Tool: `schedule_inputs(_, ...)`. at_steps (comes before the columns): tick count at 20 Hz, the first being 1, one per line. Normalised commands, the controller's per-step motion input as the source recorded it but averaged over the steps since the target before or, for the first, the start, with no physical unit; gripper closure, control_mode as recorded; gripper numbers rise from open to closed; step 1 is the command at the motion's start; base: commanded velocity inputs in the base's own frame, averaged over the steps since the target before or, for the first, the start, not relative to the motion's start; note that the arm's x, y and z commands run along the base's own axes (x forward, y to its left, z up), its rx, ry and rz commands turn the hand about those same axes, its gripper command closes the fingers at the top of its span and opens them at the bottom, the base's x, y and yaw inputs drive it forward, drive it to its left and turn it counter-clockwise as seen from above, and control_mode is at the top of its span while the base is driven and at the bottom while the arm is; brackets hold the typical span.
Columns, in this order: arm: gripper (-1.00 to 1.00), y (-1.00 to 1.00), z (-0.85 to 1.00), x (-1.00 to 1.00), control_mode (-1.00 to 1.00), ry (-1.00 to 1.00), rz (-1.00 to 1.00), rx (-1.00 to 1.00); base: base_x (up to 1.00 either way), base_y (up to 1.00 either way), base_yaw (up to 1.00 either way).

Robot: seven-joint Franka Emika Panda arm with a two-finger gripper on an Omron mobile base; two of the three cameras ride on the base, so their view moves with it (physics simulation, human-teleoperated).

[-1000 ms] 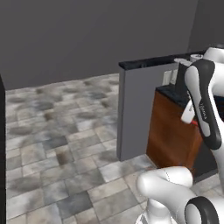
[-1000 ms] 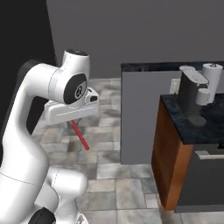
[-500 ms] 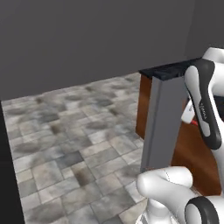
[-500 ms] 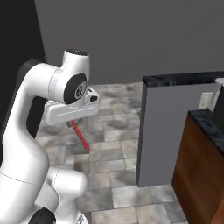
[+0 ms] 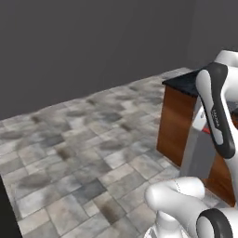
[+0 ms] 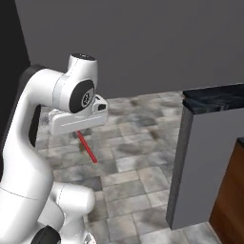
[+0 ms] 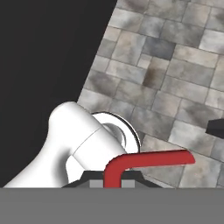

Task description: Take a straw from the drawer in front and place it inside the glass cup on the dining counter.

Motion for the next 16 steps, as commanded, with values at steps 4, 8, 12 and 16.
schedule_inputs(4,1.0,0.0,0.0,0.0,1.0,0.0,0.0,0.0,0.82,0.97,-0.32)
schedule_inputs(8,1.0,0.0,0.0,0.0,1.0,0.0,0.0,0.0,0.83,0.99,-0.35)
schedule_inputs(12,1.0,0.0,0.0,0.0,1.0,0.0,0.0,0.0,0.82,1.0,-0.37)
schedule_inputs(16,1.0,0.0,0.0,0.0,1.0,0.0,0.0,0.0,0.79,0.96,-0.4)
